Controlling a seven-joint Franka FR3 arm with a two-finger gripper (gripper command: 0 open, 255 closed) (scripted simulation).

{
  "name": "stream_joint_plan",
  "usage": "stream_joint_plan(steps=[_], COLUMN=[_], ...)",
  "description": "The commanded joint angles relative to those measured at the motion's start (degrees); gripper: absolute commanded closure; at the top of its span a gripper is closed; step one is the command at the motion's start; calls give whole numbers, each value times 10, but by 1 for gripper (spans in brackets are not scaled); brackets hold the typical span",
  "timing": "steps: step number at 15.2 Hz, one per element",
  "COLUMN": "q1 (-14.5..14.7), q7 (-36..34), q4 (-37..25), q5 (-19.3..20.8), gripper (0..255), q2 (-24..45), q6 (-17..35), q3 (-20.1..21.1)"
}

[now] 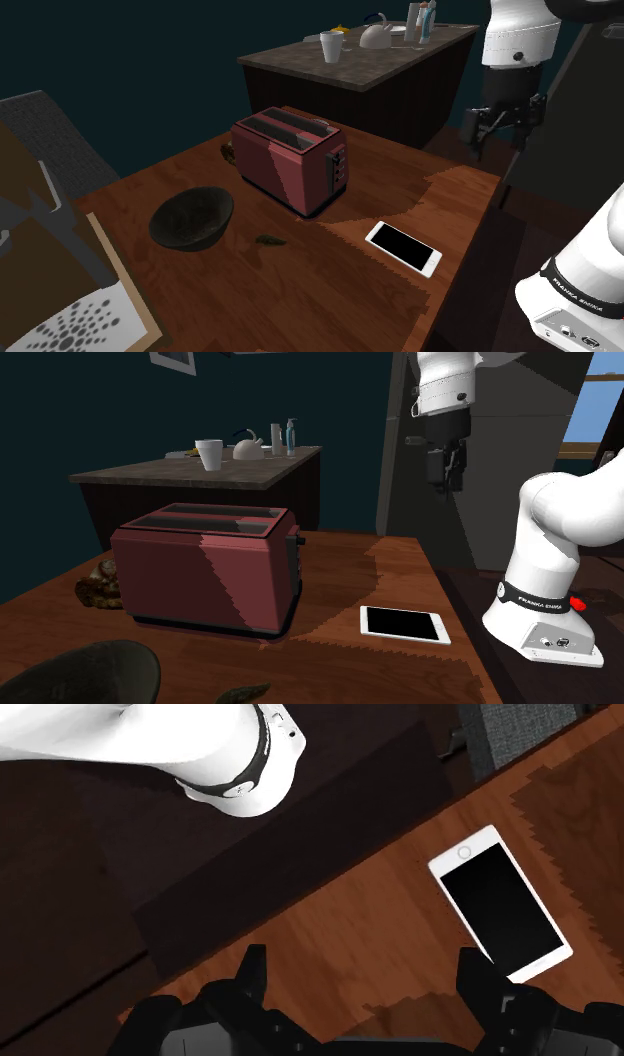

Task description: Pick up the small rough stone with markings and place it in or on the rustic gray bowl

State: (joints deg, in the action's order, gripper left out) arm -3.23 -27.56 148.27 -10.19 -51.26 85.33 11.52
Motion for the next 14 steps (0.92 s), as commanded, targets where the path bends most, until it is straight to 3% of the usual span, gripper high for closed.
stream_joint_plan(steps=[1,7,14], q1=[-4,-10,-19], q7=[-64,-240,-428], q4=[17,54,65], q5=[-47,-189,-356], gripper=[0,0,0], q2=[-2,3,57], q6=[10,59,168], q3=[24,100,204])
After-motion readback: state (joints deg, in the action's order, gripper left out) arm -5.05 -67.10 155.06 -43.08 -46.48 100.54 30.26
